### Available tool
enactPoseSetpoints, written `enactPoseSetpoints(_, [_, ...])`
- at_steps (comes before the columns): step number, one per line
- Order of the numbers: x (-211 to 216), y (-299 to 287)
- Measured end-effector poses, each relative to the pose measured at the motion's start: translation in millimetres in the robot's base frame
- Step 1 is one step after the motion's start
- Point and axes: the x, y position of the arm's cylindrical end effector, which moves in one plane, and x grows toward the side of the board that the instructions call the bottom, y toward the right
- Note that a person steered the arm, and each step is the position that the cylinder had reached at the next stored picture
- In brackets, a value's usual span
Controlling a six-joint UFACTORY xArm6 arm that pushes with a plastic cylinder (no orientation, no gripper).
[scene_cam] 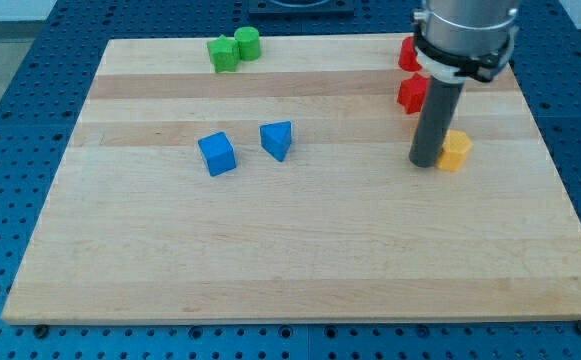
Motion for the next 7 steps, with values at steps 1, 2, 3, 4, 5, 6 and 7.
enactPoseSetpoints(1, [35.9, -32.3])
enactPoseSetpoints(2, [58.1, -137.5])
enactPoseSetpoints(3, [56.3, -279.5])
enactPoseSetpoints(4, [-2.3, -363.2])
enactPoseSetpoints(5, [-31.1, -304.5])
enactPoseSetpoints(6, [3.5, -220.8])
enactPoseSetpoints(7, [24.0, -142.5])
